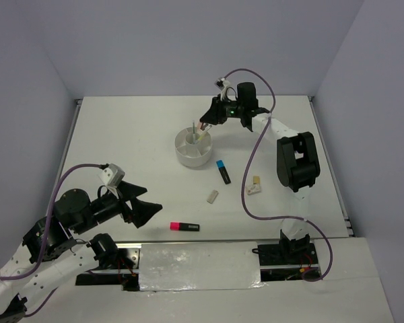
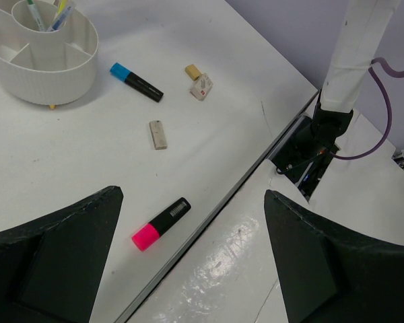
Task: Sort the stationery into containers
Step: Place the stapler in the storage box.
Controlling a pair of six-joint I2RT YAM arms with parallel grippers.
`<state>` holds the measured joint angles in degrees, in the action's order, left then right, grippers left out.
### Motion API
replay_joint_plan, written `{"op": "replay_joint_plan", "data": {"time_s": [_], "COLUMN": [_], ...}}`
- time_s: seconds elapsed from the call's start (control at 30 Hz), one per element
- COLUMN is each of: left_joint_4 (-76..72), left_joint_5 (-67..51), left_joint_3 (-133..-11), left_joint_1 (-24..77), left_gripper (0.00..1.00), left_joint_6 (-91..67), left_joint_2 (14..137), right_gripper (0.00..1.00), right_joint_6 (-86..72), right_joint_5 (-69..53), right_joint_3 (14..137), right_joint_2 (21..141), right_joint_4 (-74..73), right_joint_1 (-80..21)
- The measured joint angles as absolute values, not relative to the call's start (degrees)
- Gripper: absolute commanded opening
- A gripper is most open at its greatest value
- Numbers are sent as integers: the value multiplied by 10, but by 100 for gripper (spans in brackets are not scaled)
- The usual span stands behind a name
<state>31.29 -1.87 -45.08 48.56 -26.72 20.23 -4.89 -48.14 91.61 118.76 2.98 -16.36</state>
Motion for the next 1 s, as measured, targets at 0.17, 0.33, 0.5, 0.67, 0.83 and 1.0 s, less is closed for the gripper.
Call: {"op": "replay_joint_plan", "data": {"time_s": [0.17, 0.33, 0.5, 0.67, 0.83, 1.0], "left_joint_4": [313, 313, 313, 313, 313, 314], "left_joint_5": [-19, -20, -21, -21, -17, -6], "left_joint_3": [-451, -451, -451, -451, -451, -451], "left_joint_1": [486, 486, 486, 486, 486, 484], "left_gripper": [99, 99, 99, 99, 99, 99], "left_joint_6": [-267, -267, -267, -267, -267, -269], "left_joint_2": [202, 202, 202, 202, 203, 210], "right_gripper": [45, 52, 58, 61, 70, 74], "right_joint_6": [-45, -41, -38, -51, -70, -105], "right_joint_5": [-477, -474, -473, -452, -367, -231], "right_joint_3": [916, 917, 926, 927, 959, 981], "right_joint_2": [1188, 1188, 1188, 1182, 1145, 1051], "right_joint_4": [19, 15, 4, 0, -56, -120], "right_joint_1": [-164, -166, -170, -171, -171, -171]}}
